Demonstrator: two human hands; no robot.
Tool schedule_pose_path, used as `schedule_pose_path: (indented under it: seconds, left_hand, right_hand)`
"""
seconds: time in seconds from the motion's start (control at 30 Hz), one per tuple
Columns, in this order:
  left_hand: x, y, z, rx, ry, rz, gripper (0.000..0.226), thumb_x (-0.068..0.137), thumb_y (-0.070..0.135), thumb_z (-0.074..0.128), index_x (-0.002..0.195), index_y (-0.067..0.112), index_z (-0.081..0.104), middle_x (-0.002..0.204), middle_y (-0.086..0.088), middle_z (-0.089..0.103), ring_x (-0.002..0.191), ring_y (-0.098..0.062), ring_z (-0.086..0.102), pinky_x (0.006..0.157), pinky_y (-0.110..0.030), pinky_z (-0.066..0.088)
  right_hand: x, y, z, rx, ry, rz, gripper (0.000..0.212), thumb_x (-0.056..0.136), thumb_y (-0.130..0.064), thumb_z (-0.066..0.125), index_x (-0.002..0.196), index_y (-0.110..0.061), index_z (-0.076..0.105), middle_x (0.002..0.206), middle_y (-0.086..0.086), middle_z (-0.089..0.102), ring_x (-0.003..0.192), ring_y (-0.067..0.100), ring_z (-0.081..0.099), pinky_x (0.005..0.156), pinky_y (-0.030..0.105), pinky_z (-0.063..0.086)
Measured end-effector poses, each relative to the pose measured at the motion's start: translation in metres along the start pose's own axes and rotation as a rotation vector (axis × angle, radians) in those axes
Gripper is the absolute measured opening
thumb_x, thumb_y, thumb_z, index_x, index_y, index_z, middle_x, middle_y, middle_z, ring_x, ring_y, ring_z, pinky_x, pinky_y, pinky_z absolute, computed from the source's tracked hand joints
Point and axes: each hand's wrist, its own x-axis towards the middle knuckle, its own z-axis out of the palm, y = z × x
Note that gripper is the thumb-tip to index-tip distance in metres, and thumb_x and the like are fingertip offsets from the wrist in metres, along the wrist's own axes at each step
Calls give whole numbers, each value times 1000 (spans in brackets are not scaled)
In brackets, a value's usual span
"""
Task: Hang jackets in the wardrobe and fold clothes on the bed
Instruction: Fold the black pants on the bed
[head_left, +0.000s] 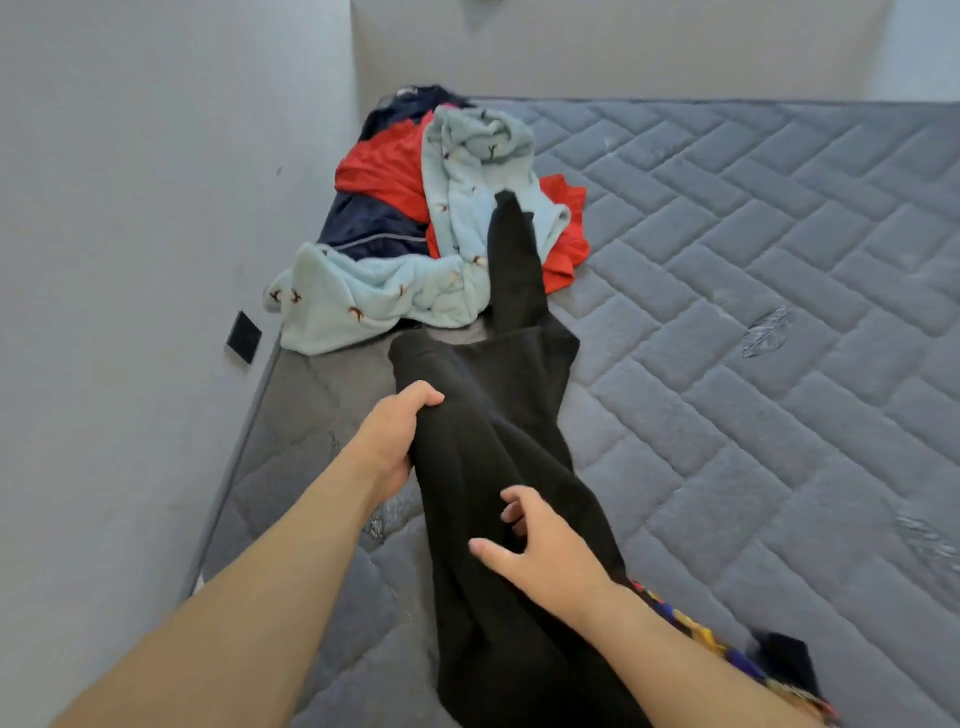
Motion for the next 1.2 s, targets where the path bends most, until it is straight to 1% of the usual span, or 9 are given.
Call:
schedule_pose_path:
  seconds: [0.17,0.27,0.4,0.53,0.7,0.87,0.97,1.1,1.2]
  left_hand:
    - [-98,61,75,-37,61,164,28,85,23,63,107,5,66,93,-14,74,84,-27,73,70,-38,60]
    - [-169,100,121,9,-56,247,27,90,15,60,113,1,61,108,-23,67,101,-36,65,94,-50,52]
    - [-273,149,162,38,-195,343,27,87,0,56,114,0,54,106,-20,58,99,-31,57,90,-46,48]
    - [-369,187,183,80,-289,324,37,86,-3,49,115,18,61,89,-11,66,80,-23,63,75,-37,51]
    - [-456,207,255,30,-242,472,29,91,-4,34,79,9,57,90,-13,54,87,-24,56,80,-39,51]
    - [-521,207,315,370,-284,759,32,92,-2,39,101,12,67,114,-9,59,115,-24,54,97,-40,51]
    - [-558,214,327,696,-302,1055,35,83,2,51,112,18,62,97,5,60,87,-11,59,69,-23,51]
    - [-589,220,329,1072,-155,1471,36,86,7,49,120,17,53,97,1,59,82,-14,56,63,-25,41]
    - [-592,223,323,1043,31,1657,21,88,11,52,108,10,61,91,-12,65,85,-28,58,71,-40,48]
  right_hand:
    - [-48,-54,-56,137,-170,125,112,56,-76,74,149,-32,27,136,-21,37,126,5,40,99,24,37]
    - [-82,-88,-105,81,87,129,67,84,-29,66,146,-16,41,144,4,48,131,22,47,103,28,37]
    - [-148,-121,-188,351,229,213,32,86,0,43,110,-5,64,104,15,66,95,29,62,78,31,49]
    - [-229,-138,-271,270,166,197,29,86,-1,41,107,-5,61,97,11,63,90,27,60,75,33,49]
    - [-319,-139,-316,305,685,19,32,82,-13,59,108,-24,44,113,0,43,88,13,52,63,24,41]
    - [-383,-142,-330,452,389,-145,86,64,-49,73,136,-29,31,136,-2,39,119,14,47,98,37,46]
    - [-407,-156,-343,376,663,-138,101,61,-66,75,141,-28,28,137,-6,45,124,15,48,104,42,45]
    - [-421,-169,-370,99,1094,-82,12,91,-28,51,101,-20,50,109,1,54,103,26,56,83,43,50]
    - [-431,-182,-380,28,1321,-30,36,83,-32,48,117,-21,47,121,-3,33,110,21,34,92,38,39]
